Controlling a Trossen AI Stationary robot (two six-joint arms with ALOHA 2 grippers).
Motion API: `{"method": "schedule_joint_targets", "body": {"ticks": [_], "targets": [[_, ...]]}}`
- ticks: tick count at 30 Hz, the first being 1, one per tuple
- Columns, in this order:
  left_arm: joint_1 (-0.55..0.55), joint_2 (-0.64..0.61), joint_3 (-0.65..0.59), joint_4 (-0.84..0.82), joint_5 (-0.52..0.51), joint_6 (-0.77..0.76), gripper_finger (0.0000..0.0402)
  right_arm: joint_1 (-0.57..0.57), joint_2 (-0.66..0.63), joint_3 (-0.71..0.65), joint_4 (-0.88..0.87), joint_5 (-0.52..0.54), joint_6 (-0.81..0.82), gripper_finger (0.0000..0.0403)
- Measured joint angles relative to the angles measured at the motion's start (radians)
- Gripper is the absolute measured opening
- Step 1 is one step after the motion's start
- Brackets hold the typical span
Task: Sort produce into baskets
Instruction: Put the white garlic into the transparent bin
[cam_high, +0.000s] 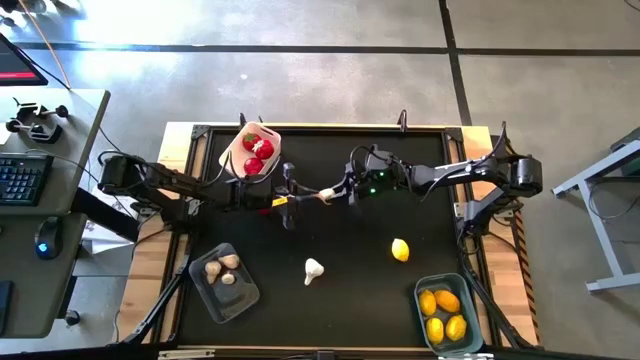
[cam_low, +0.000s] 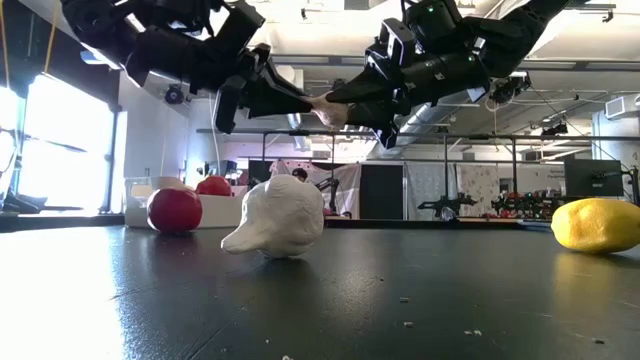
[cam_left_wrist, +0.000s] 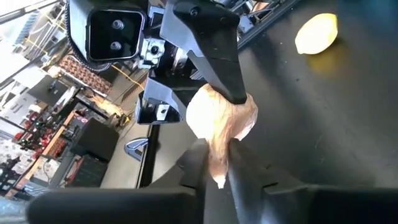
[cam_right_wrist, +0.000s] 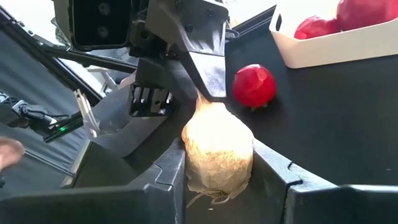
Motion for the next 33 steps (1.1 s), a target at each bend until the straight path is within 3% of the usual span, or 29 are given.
{"method": "schedule_joint_targets", "body": {"ticks": [5, 13, 19, 26, 29, 33], "targets": [[0.0, 0.0, 0.0, 0.0, 0.001, 0.008, 0.0006, 0.001, 0.0, 0.0, -0.001, 0.009, -0.037, 0.0136], [0.002, -0.019, 0.0, -0.039, 0.007, 0.005, 0.0002, 0.001, 0.0, 0.008, -0.002, 0.024, -0.045, 0.0254], [0.002, -0.082, 0.0, -0.126, 0.008, -0.003, 0.0001, 0.001, 0.0, 0.044, -0.004, 0.023, -0.108, 0.0289], [0.0, -0.292, 0.003, -0.412, 0.066, -0.127, 0.0001, -0.008, 0.0, 0.083, -0.051, 0.023, -0.184, 0.0291], [-0.02, -0.394, 0.042, -0.61, 0.134, -0.241, 0.0, -0.008, 0.0, 0.085, -0.056, 0.033, -0.203, 0.0291], [-0.107, -0.483, 0.118, -0.886, 0.137, -0.349, 0.0, -0.008, 0.0, 0.085, -0.074, 0.042, -0.224, 0.0291]]}}
